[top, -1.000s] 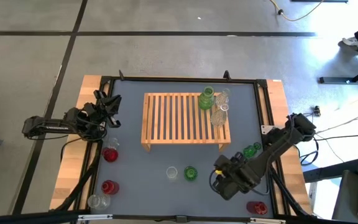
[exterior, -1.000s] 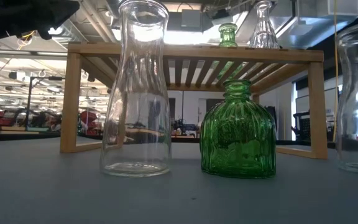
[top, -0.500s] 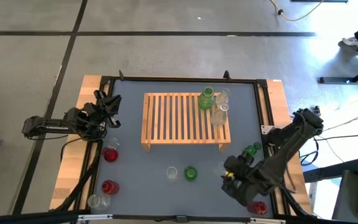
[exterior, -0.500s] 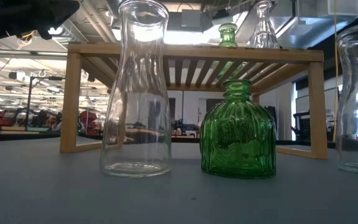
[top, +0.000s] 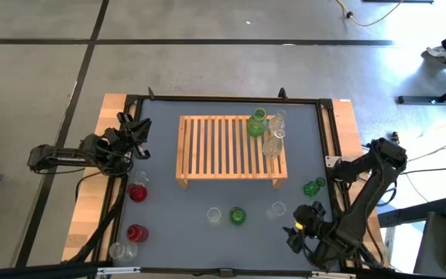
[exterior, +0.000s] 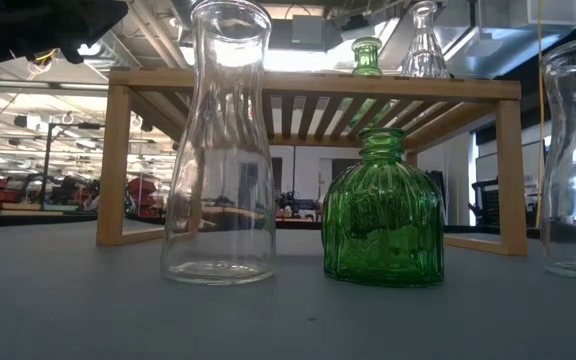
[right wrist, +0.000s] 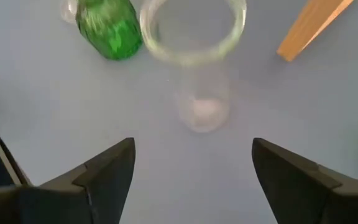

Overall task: Sort vases onto shelf
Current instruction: Put the transparent bottle on the shelf

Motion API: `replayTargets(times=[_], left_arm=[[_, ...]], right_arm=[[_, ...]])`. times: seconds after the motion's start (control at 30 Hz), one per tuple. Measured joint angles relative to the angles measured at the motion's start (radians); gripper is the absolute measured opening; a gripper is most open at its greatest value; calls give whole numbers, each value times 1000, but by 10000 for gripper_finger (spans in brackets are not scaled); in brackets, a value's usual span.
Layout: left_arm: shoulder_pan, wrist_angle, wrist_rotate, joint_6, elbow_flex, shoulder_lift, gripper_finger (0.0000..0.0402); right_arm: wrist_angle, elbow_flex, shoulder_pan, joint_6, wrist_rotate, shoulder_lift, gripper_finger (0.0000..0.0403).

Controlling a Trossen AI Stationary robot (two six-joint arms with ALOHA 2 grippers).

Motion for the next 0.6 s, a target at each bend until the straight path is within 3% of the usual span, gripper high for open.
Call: replayTargets(times=[0.37,0.6], left_arm=[[0,0,0,0,0,0,37],[0,0,1,0,0,0,37]], right_arm=[[122,-107,-46,-52,4,0,310],[121,-106,-51,-106,207,11,310]])
